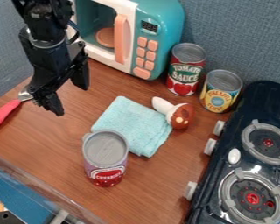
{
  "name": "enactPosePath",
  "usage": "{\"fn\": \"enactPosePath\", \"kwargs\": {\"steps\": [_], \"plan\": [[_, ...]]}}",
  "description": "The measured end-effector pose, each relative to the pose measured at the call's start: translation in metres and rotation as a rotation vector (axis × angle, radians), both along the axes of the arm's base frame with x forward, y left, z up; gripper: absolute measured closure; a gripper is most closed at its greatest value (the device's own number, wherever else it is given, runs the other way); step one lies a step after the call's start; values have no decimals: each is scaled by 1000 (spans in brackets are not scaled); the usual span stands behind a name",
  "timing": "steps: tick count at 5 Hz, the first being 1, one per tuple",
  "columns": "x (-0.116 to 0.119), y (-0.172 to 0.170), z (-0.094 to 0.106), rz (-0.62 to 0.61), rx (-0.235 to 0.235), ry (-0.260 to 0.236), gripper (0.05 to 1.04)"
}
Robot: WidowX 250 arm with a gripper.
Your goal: Put red fork in front of the microwave
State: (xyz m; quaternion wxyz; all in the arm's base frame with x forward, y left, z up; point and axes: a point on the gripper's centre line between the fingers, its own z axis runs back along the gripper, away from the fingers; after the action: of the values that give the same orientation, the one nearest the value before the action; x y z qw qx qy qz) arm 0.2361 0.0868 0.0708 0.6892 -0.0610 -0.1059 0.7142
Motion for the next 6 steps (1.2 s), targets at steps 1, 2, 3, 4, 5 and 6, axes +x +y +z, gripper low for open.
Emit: {"fn": "enactPosePath", "kwargs": {"steps": [1, 2, 3, 4, 5, 6], "plan": [[-1, -1, -6, -4, -7, 22, 82], [2, 6, -18, -52, 8, 50, 82], [4, 29, -14, -74, 167, 35, 83], [3, 57, -19, -320, 354, 120, 82], [-5, 90, -35, -595, 475, 206, 82], [-10, 111, -38, -835, 529, 142, 82]]}}
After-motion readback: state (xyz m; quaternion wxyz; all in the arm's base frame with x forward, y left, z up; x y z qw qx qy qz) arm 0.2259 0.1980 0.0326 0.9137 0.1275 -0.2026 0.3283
